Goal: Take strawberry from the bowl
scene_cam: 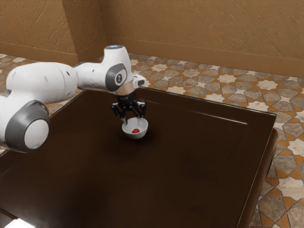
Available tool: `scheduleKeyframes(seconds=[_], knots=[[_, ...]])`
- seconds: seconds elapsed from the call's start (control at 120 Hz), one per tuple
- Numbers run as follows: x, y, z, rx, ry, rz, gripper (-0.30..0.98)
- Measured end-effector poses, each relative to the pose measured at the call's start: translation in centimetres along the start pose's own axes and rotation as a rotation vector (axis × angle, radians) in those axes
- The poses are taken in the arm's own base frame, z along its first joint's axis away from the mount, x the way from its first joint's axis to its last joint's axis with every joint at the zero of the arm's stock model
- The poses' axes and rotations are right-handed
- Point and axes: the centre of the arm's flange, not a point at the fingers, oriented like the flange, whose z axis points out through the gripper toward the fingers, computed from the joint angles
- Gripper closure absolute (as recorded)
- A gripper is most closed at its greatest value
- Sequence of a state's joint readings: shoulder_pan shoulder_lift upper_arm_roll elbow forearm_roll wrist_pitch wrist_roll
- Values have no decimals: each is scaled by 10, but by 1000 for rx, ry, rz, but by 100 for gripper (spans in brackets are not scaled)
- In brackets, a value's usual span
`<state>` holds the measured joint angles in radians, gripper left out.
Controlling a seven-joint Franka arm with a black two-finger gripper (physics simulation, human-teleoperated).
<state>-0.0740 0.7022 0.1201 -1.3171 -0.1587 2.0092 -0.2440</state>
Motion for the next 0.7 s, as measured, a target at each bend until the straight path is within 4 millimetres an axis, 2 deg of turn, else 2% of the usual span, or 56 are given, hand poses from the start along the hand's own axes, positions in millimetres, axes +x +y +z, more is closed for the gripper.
scheduleKeyframes(seconds=[0.167, 0.358, 0.558, 0.7], knots=[[15, -5, 2, 6, 32, 15, 35], [19, -8, 37, 12, 15, 32, 35], [24, -6, 48, -26, 39, 12, 34], [25, -12, 53, -33, 42, -12, 34]])
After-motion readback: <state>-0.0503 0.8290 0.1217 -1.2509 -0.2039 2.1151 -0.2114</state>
